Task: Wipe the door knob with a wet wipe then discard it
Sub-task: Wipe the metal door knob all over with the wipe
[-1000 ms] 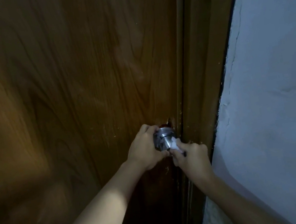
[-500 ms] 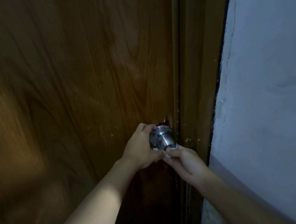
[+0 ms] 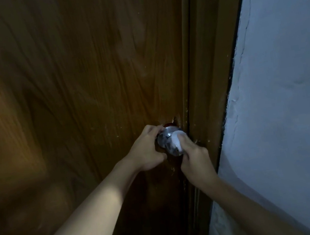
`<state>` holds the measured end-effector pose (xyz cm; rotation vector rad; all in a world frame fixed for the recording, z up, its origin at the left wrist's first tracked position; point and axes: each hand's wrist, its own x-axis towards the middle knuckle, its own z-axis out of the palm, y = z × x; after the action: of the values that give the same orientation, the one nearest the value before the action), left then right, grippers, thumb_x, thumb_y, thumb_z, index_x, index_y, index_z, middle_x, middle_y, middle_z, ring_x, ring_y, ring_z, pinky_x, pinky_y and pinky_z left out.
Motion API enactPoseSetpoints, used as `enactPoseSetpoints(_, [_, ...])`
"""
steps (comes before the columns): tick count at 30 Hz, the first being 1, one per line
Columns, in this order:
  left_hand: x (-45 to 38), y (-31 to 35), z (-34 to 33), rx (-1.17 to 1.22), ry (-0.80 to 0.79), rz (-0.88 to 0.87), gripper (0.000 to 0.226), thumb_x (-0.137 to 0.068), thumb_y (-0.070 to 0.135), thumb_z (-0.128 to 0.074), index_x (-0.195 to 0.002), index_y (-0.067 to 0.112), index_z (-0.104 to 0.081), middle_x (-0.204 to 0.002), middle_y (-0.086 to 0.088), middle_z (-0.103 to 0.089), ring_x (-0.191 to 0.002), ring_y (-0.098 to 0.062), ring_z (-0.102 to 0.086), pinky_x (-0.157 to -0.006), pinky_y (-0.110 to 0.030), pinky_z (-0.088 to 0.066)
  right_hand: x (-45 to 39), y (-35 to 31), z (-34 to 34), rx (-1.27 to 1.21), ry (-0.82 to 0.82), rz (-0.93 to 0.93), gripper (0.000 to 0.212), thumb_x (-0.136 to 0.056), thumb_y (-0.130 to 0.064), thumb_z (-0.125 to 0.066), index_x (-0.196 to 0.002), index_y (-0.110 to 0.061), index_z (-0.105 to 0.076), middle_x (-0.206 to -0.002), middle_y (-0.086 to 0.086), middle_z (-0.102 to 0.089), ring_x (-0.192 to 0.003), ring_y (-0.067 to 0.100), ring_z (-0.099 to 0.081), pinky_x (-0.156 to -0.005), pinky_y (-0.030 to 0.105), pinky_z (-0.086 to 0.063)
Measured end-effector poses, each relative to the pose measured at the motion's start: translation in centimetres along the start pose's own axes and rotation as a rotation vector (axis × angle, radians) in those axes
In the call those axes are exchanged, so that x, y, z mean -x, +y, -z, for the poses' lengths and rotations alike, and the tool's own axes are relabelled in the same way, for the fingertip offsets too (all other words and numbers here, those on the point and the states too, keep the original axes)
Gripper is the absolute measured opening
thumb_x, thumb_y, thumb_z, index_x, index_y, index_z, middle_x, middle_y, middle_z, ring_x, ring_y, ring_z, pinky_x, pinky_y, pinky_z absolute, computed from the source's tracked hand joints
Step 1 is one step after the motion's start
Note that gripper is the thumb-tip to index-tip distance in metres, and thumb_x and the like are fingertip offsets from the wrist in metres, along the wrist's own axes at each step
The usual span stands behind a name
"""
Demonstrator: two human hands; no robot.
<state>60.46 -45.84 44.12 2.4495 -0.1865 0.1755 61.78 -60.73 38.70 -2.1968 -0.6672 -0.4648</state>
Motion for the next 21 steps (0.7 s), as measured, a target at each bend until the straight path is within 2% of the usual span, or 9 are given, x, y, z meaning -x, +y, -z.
enactPoseSetpoints(4, [0.1, 0.2, -0.1, -0.002, 0.005, 0.012, 0.079, -0.071, 0.007, -0.069, -0.14, 0.011, -0.03, -0.138, -0.004, -0.034, -0.127, -0.02, -0.04, -0.103, -0.029, -0.04, 0.1, -0.1, -0.1, 0.077, 0.047, 0.042, 0.05, -0.082, 0.012, -0.052, -0.129, -0.002, -0.046, -0.128, 0.02, -0.057, -0.11, 0.029, -0.06, -0.096, 0.03, -0.046])
enactPoseSetpoints(6, [0.1, 0.2, -0.1, -0.014, 0.009, 0.008, 0.079, -0.071, 0.007, -0.069, -0.14, 0.01, -0.031, -0.138, -0.004, -0.034, -0.126, -0.021, -0.041, -0.103, -0.029, -0.04, 0.9, -0.1, 0.1, 0.081, 0.097, 0.036, 0.046, -0.082, 0.009, -0.054, -0.126, -0.003, -0.05, -0.112, 0.021, -0.066, -0.095, 0.027, -0.067, -0.084, 0.016, -0.046])
enactPoseSetpoints(8, [0.1, 0.1, -0.1, -0.024, 0.014, 0.004, 0.079, -0.07, 0.007, -0.069, -0.139, 0.01, -0.032, -0.137, -0.004, -0.034, -0.125, -0.02, -0.041, -0.101, -0.026, -0.039, 0.3, 0.0, 0.6, 0.062, 0.083, -0.011, 0.044, -0.087, 0.004, -0.05, -0.129, -0.007, -0.047, -0.11, 0.016, -0.067, -0.097, 0.023, -0.066, -0.079, 0.01, -0.042])
enactPoseSetpoints(11, [0.1, 0.1, -0.1, -0.022, 0.008, 0.015, 0.079, -0.071, 0.007, -0.069, -0.14, 0.011, -0.031, -0.138, -0.003, -0.034, -0.126, -0.02, -0.041, -0.101, -0.027, -0.04, -0.8, -0.1, 0.8, 0.047, -0.043, 0.086, 0.05, -0.083, 0.012, -0.049, -0.13, -0.003, -0.045, -0.131, 0.014, -0.054, -0.123, 0.022, -0.05, -0.101, 0.014, -0.027])
enactPoseSetpoints(13, [0.1, 0.1, -0.1, -0.018, 0.005, 0.015, 0.079, -0.071, 0.007, -0.069, -0.14, 0.012, -0.031, -0.138, -0.003, -0.034, -0.126, -0.02, -0.04, -0.101, -0.03, -0.042, -0.5, -0.2, 0.7, 0.076, 0.0, 0.109, 0.047, -0.08, 0.014, -0.052, -0.126, 0.001, -0.049, -0.13, 0.02, -0.054, -0.121, 0.026, -0.052, -0.105, 0.02, -0.026])
enactPoseSetpoints(16, [0.0, 0.0, -0.3, -0.024, 0.02, 0.003, 0.078, -0.071, 0.007, -0.069, -0.139, 0.012, -0.032, -0.137, -0.004, -0.034, -0.126, -0.02, -0.041, -0.101, -0.028, -0.04, -0.1, 0.4, 0.7, 0.017, 0.117, 0.001, 0.038, -0.082, 0.008, -0.055, -0.119, 0.0, -0.056, -0.103, 0.025, -0.069, -0.089, 0.029, -0.068, -0.081, 0.003, -0.039])
enactPoseSetpoints(18, [-0.1, -0.1, -0.3, -0.03, 0.019, 0.001, 0.078, -0.07, 0.007, -0.07, -0.139, 0.012, -0.032, -0.137, -0.003, -0.034, -0.126, -0.02, -0.041, -0.1, -0.025, -0.039, -0.4, 0.8, 0.7, 0.033, 0.072, -0.033, 0.041, -0.085, 0.002, -0.052, -0.125, -0.005, -0.052, -0.104, 0.023, -0.068, -0.089, 0.027, -0.067, -0.071, 0.002, -0.04])
enactPoseSetpoints(19, [-0.2, -0.1, -0.3, -0.031, 0.017, 0.003, 0.078, -0.07, 0.006, -0.069, -0.139, 0.012, -0.032, -0.137, -0.003, -0.034, -0.126, -0.019, -0.04, -0.1, -0.025, -0.039, -0.6, 0.8, 0.7, 0.057, 0.037, 0.004, 0.043, -0.085, 0.003, -0.051, -0.127, -0.005, -0.05, -0.113, 0.022, -0.065, -0.099, 0.027, -0.065, -0.08, 0.005, -0.041])
enactPoseSetpoints(21, [-0.2, -0.2, -0.3, -0.025, 0.009, 0.014, 0.079, -0.071, 0.006, -0.069, -0.14, 0.012, -0.031, -0.139, -0.003, -0.033, -0.126, -0.019, -0.04, -0.1, -0.026, -0.04, -0.8, 0.5, 0.5, 0.104, -0.011, 0.137, 0.046, -0.08, 0.011, -0.053, -0.124, 0.0, -0.051, -0.125, 0.024, -0.057, -0.115, 0.03, -0.057, -0.102, 0.025, -0.033])
